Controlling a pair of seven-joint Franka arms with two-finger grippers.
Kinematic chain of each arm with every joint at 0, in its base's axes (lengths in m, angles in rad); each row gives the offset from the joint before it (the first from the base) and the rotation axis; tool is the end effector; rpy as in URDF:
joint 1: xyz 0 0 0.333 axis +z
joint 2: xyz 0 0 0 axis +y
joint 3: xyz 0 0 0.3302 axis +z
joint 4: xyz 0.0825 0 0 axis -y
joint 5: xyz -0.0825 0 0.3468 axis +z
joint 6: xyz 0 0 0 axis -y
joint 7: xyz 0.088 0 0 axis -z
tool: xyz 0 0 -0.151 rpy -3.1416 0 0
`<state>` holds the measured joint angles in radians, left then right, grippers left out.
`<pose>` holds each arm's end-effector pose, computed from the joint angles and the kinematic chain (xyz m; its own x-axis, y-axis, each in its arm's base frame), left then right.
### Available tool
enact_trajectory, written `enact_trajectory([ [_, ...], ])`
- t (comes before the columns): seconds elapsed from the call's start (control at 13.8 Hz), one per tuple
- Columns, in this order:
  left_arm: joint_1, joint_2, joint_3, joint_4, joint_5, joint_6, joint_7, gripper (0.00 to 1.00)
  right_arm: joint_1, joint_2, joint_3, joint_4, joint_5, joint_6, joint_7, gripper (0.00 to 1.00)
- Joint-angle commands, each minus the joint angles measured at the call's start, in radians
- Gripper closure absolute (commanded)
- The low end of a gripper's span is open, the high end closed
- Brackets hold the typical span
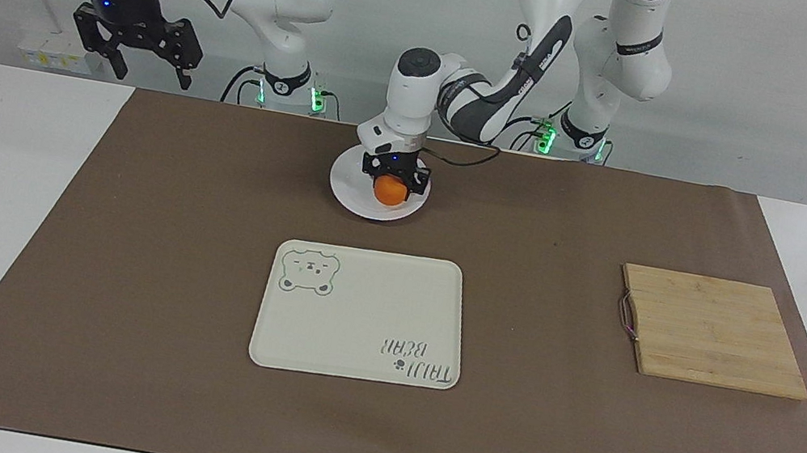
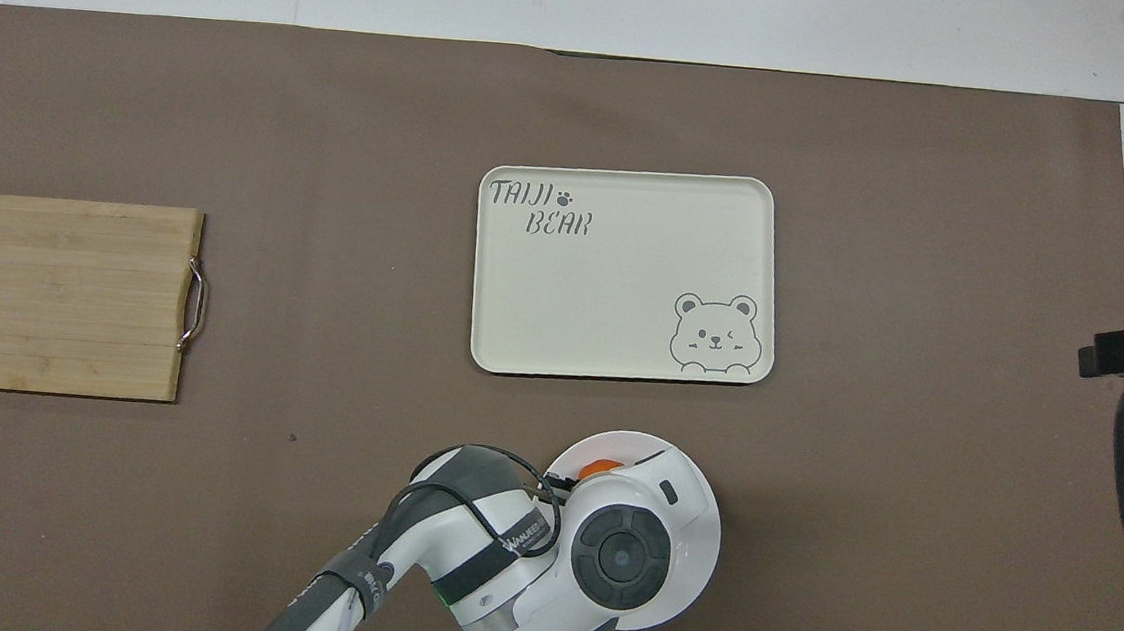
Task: Place orange and plate with both arms
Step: 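Carry the orange over the white plate with the left gripper, then release the orange onto the plate and withdraw the left gripper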
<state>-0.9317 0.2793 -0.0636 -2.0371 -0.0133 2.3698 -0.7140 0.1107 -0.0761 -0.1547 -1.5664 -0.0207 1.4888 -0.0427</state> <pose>0.3144 -0.4839 0.3072 0.9639 -0.2652 0.0227 -0.2660 -0.9623 0.0558 0.4835 -0.0278 0.6270 1.0000 -0.0025 -0.0028 -0.0025 -1.0000 0.0088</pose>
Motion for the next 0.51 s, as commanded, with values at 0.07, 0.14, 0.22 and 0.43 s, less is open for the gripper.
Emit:
enact_trajectory([
  [0.07, 0.007, -0.031, 0.022, 0.006, 0.001, -0.006, -0.035, 0.00, -0.009, 0.001, 0.001, 0.008, 0.021, -0.015, -0.016, 0.00],
  [0.14, 0.017, -0.055, 0.027, 0.015, 0.001, -0.036, -0.033, 0.00, -0.009, 0.001, 0.001, 0.008, 0.021, -0.015, -0.016, 0.00],
  [0.22, 0.040, -0.078, 0.030, 0.037, 0.001, -0.084, -0.029, 0.00, -0.009, 0.001, 0.001, 0.008, 0.021, -0.015, -0.016, 0.00],
  [0.43, 0.151, -0.121, 0.028, 0.127, 0.003, -0.228, -0.022, 0.00, -0.009, 0.001, 0.001, 0.008, 0.021, -0.015, -0.016, 0.00],
])
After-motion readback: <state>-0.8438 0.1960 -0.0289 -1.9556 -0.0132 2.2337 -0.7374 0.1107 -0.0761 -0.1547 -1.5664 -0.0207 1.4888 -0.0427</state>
